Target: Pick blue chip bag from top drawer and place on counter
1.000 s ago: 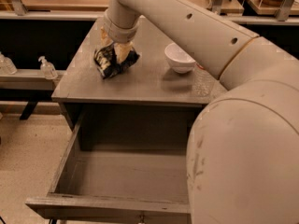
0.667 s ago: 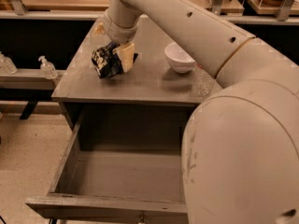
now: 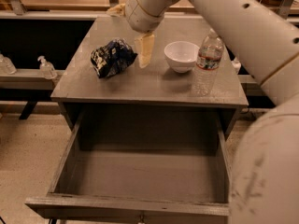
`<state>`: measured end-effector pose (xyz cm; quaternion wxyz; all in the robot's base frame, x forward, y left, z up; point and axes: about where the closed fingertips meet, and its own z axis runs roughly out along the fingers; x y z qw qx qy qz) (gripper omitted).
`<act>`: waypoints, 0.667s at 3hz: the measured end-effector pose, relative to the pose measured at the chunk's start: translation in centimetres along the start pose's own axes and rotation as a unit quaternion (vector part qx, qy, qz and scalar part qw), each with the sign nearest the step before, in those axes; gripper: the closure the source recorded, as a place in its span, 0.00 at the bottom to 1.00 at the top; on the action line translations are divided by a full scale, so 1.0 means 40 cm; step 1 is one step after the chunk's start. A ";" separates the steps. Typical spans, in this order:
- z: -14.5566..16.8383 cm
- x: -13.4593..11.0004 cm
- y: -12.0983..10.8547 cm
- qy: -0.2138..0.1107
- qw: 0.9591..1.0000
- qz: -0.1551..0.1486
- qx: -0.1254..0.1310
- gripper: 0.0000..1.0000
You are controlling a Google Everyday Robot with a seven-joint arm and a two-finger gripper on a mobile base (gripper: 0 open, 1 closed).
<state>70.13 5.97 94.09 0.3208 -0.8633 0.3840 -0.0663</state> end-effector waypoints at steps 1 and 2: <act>-0.080 -0.009 0.066 -0.012 0.999 0.033 -0.001 0.00; -0.079 -0.009 0.066 -0.012 0.999 0.033 -0.001 0.00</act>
Offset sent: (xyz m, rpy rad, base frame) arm -0.0245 -0.0198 0.0080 0.0301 0.0364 -0.0275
